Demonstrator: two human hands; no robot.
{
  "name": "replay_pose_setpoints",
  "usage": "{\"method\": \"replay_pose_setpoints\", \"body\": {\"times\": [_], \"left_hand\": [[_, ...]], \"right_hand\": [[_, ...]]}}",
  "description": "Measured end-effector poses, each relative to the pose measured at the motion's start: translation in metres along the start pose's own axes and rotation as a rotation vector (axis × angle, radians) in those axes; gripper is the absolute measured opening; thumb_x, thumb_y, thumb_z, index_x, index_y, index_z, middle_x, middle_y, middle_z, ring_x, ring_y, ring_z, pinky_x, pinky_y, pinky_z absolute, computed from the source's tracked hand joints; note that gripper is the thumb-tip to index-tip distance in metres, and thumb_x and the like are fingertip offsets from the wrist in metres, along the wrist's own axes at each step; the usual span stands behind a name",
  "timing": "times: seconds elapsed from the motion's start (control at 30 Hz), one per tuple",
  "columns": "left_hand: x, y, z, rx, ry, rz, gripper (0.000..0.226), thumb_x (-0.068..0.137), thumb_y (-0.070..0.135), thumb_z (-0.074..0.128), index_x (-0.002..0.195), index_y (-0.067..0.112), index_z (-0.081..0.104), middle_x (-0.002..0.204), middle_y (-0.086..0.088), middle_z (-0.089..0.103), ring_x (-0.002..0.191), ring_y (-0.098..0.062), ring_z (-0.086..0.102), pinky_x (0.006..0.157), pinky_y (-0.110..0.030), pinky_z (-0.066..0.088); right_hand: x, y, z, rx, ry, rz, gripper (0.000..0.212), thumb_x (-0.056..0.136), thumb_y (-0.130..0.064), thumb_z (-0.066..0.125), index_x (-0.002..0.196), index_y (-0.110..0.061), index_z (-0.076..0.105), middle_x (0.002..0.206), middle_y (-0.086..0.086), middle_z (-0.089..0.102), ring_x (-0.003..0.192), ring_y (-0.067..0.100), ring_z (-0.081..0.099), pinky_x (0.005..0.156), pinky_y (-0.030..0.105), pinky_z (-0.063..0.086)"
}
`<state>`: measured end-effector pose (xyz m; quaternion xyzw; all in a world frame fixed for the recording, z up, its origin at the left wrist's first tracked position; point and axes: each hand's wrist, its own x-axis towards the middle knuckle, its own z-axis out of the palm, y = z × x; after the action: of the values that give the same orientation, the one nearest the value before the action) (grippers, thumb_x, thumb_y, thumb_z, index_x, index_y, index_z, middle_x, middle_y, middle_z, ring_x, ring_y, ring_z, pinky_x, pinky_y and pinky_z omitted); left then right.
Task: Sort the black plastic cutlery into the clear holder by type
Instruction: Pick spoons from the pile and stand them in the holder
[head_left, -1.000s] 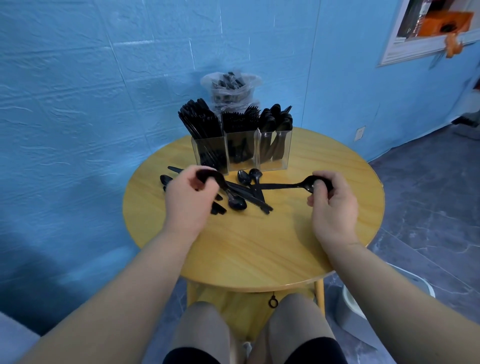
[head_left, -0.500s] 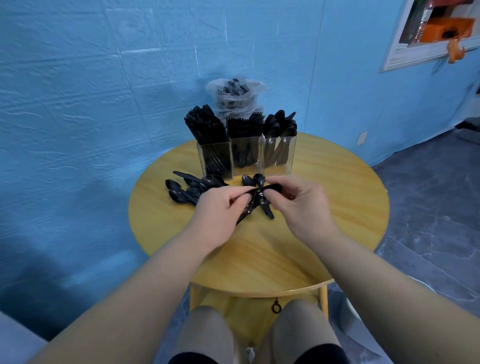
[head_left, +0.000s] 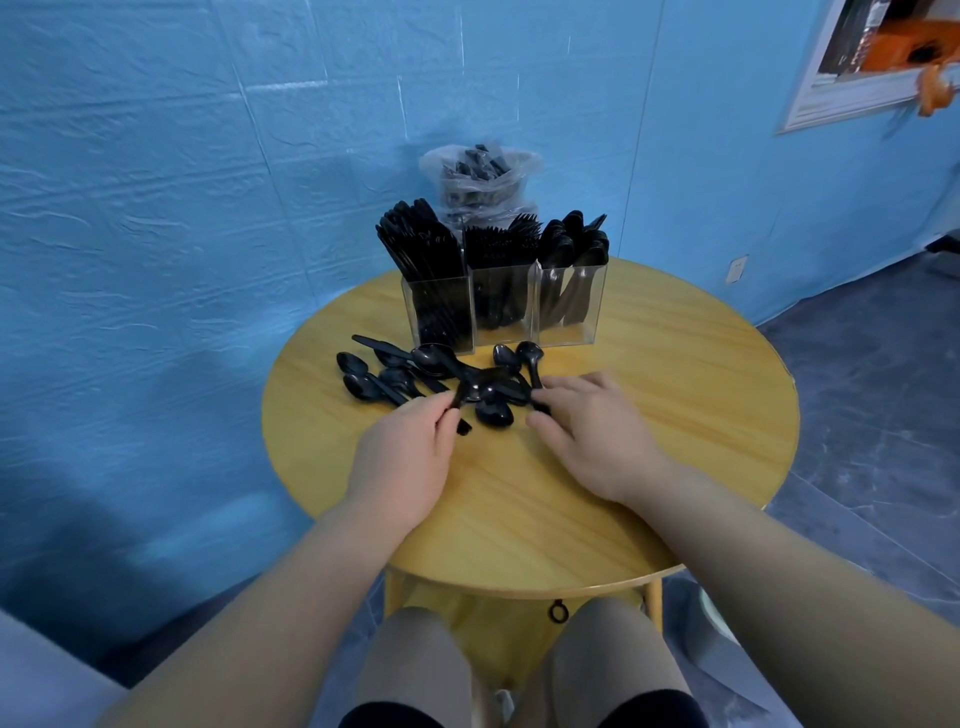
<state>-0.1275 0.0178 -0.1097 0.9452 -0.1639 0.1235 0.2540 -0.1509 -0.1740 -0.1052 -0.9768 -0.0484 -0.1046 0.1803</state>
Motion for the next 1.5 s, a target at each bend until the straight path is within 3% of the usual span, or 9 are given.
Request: {"method": "replay_pose_setpoints", "body": {"times": [0.1, 0.23, 0.37, 0.47, 0.7, 1.1, 1.2, 1.3, 1.5], "left_hand": [[0.0, -0.004, 0.003, -0.092, 0.103, -0.035, 0.031, 0.1, 0.023, 0.043, 0.127, 0.022, 0.059, 0.091, 0.004, 0.063, 0.079, -0.012, 0.059, 0.07, -0.031, 0.05], [0.001, -0.009, 0.004, -0.137, 0.127, -0.09, 0.029, 0.097, 0.025, 0.051, 0.122, 0.021, 0.065, 0.086, 0.004, 0.067, 0.079, -0.011, 0.062, 0.074, -0.029, 0.051], [-0.002, -0.005, 0.003, -0.103, 0.148, -0.086, 0.025, 0.094, 0.03, 0.056, 0.116, 0.025, 0.069, 0.095, 0.005, 0.072, 0.085, -0.012, 0.064, 0.073, -0.024, 0.048], [-0.003, -0.004, 0.001, -0.113, 0.135, -0.104, 0.026, 0.094, 0.031, 0.057, 0.116, 0.025, 0.069, 0.095, 0.007, 0.072, 0.084, -0.011, 0.064, 0.075, -0.026, 0.051], [-0.001, -0.006, 0.006, -0.078, 0.019, -0.06, 0.028, 0.095, 0.033, 0.053, 0.121, 0.026, 0.064, 0.098, 0.01, 0.07, 0.083, -0.007, 0.063, 0.075, -0.025, 0.052], [0.0, -0.003, 0.008, 0.109, -0.012, 0.004, 0.023, 0.099, 0.031, 0.041, 0.116, 0.027, 0.057, 0.089, 0.014, 0.061, 0.072, -0.007, 0.054, 0.06, -0.026, 0.045], [-0.003, -0.001, 0.007, 0.145, -0.06, 0.087, 0.02, 0.095, 0.047, 0.041, 0.093, 0.031, 0.054, 0.078, 0.016, 0.052, 0.072, -0.006, 0.054, 0.055, -0.023, 0.041], [-0.004, 0.0, 0.006, 0.202, -0.128, 0.121, 0.041, 0.081, 0.07, 0.04, 0.085, 0.031, 0.051, 0.077, 0.014, 0.049, 0.071, -0.004, 0.051, 0.057, -0.024, 0.043], [-0.003, -0.004, 0.006, 0.091, -0.151, 0.144, 0.031, 0.087, 0.056, 0.05, 0.084, 0.029, 0.064, 0.081, 0.011, 0.052, 0.071, -0.005, 0.052, 0.059, -0.025, 0.044]], "right_hand": [[-0.002, -0.004, 0.002, -0.092, -0.07, -0.082, 0.039, 0.099, -0.035, 0.04, 0.128, -0.018, 0.058, 0.128, 0.001, 0.056, 0.114, 0.019, 0.045, 0.094, 0.025, 0.034], [-0.012, -0.014, -0.002, 0.09, -0.066, -0.187, 0.03, 0.098, -0.022, 0.045, 0.119, -0.017, 0.065, 0.108, -0.001, 0.061, 0.1, 0.011, 0.053, 0.085, 0.019, 0.038], [0.004, 0.008, -0.008, 0.111, 0.04, -0.043, 0.042, 0.093, -0.005, 0.044, 0.13, -0.02, 0.056, 0.131, -0.004, 0.055, 0.122, 0.015, 0.043, 0.1, 0.024, 0.035], [0.017, 0.023, -0.007, -0.054, -0.095, 0.041, 0.053, 0.091, -0.008, 0.043, 0.142, -0.022, 0.041, 0.149, -0.003, 0.038, 0.137, 0.022, 0.026, 0.111, 0.033, 0.027], [0.0, 0.026, -0.007, -0.027, -0.071, -0.053, 0.044, 0.092, -0.021, 0.048, 0.136, -0.025, 0.049, 0.125, -0.004, 0.058, 0.112, 0.017, 0.044, 0.09, 0.024, 0.037], [-0.022, 0.015, -0.015, 0.034, -0.135, -0.176, 0.034, 0.091, -0.035, 0.056, 0.124, -0.028, 0.06, 0.118, -0.011, 0.06, 0.108, 0.01, 0.048, 0.091, 0.024, 0.041], [-0.021, 0.017, -0.013, 0.052, -0.16, -0.211, 0.036, 0.09, -0.036, 0.057, 0.125, -0.028, 0.059, 0.118, -0.011, 0.052, 0.109, 0.006, 0.043, 0.087, 0.012, 0.031], [-0.022, 0.018, -0.012, 0.071, -0.162, -0.192, 0.038, 0.09, -0.033, 0.058, 0.128, -0.026, 0.059, 0.111, -0.01, 0.048, 0.102, 0.002, 0.041, 0.08, 0.003, 0.028], [-0.028, 0.018, -0.018, 0.041, -0.068, -0.145, 0.03, 0.091, -0.021, 0.057, 0.12, -0.027, 0.06, 0.104, -0.009, 0.059, 0.092, 0.008, 0.049, 0.08, 0.018, 0.037]]}}
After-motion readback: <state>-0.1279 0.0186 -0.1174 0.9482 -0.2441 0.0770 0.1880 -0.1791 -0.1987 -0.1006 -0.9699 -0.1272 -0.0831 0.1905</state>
